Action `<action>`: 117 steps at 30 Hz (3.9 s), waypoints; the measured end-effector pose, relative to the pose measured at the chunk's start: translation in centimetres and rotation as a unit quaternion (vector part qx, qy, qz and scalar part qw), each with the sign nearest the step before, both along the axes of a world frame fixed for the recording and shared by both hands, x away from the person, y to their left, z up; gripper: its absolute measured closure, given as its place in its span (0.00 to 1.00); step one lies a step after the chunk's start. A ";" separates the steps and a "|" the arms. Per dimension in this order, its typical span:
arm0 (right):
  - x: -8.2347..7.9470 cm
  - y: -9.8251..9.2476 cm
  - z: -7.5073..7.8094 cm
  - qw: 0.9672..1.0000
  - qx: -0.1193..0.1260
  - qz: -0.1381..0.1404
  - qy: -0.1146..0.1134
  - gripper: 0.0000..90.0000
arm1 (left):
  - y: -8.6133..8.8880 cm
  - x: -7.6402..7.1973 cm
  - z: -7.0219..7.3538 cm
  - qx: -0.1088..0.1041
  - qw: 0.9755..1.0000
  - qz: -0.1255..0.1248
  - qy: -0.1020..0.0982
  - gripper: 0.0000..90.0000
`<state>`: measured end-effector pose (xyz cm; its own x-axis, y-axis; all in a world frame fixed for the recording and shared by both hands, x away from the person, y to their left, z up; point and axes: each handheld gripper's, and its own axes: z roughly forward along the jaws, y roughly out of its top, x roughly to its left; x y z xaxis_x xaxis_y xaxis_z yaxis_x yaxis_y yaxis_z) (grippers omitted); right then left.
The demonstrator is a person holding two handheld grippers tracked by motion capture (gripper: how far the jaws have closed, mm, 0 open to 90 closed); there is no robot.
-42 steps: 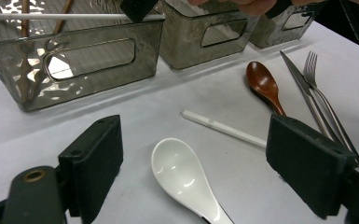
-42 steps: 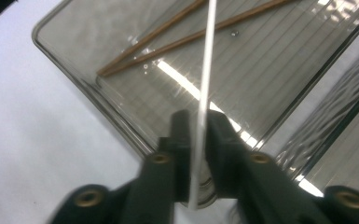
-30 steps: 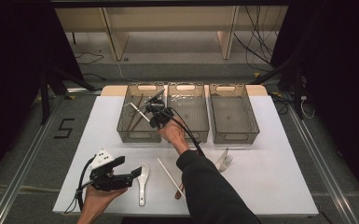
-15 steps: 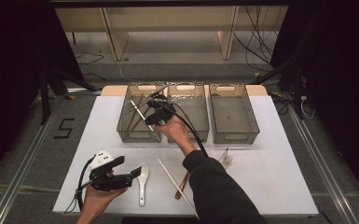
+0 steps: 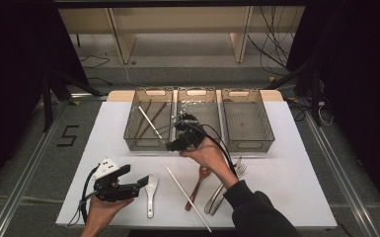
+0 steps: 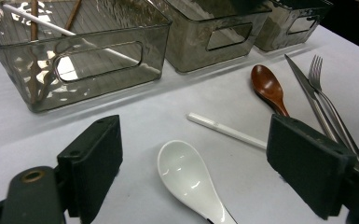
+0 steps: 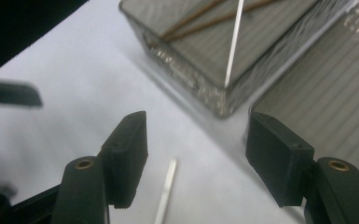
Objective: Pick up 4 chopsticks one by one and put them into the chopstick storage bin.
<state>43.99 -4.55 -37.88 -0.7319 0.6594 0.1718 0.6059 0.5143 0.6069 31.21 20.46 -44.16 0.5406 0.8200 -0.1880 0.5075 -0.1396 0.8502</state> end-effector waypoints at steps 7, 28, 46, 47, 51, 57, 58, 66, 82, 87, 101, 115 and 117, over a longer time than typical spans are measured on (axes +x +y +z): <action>-2.9 -2.4 -0.8 1.000 0.003 -0.001 0.004 0.42 | -0.1 0.0 0.0 0.001 1.000 0.001 0.002 0.20; -9.9 -5.8 -5.7 0.998 -0.021 0.016 0.050 0.41 | -0.1 0.0 0.0 0.001 1.000 0.004 0.002 0.20; -12.2 -6.0 -7.1 0.996 -0.038 0.030 0.069 0.43 | -0.1 0.0 0.0 0.002 1.000 0.004 -0.001 0.20; -12.3 -6.0 -7.2 0.996 -0.038 0.030 0.070 0.44 | -0.1 0.0 0.0 0.002 1.000 0.004 -0.001 0.20; -12.5 -5.9 -7.6 0.996 -0.045 0.032 0.076 0.48 | -0.1 0.0 0.0 0.001 1.000 0.005 0.000 0.20; -12.8 -5.7 -8.1 0.995 -0.049 0.033 0.086 0.52 | -0.1 0.0 -0.1 0.002 1.000 0.004 0.000 0.20; -12.9 -5.6 -8.2 0.994 -0.052 0.034 0.086 0.53 | -0.1 0.0 0.0 0.003 1.000 0.004 0.000 0.20; -13.3 -5.1 -8.6 0.993 -0.073 0.039 0.081 0.64 | -0.1 0.0 0.0 0.004 1.000 0.004 -0.002 0.20; -14.1 -4.7 -8.7 0.992 -0.090 0.049 0.079 0.79 | -0.1 0.0 0.0 0.004 1.000 0.004 -0.001 0.20; -13.9 -4.9 -8.7 0.991 -0.093 0.049 0.078 0.86 | -0.1 0.0 0.0 0.003 1.000 0.003 -0.001 0.20; -13.8 -5.1 -8.8 0.992 -0.092 0.043 0.072 0.96 | -0.1 0.0 0.0 0.003 1.000 0.004 0.000 0.20; -12.9 -6.5 -7.4 0.997 -0.056 0.036 0.047 0.97 | -0.1 0.0 0.0 0.003 1.000 0.006 0.000 0.20; -12.6 -6.7 -6.9 0.997 -0.050 0.034 0.042 0.96 | 0.0 0.0 0.0 0.003 1.000 0.006 -0.001 0.20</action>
<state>31.39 -11.24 -44.77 -0.7606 0.6263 0.1707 0.6148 0.6106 0.4992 31.20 20.42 -44.18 0.5306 0.8279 -0.1817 0.5083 -0.1393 0.8498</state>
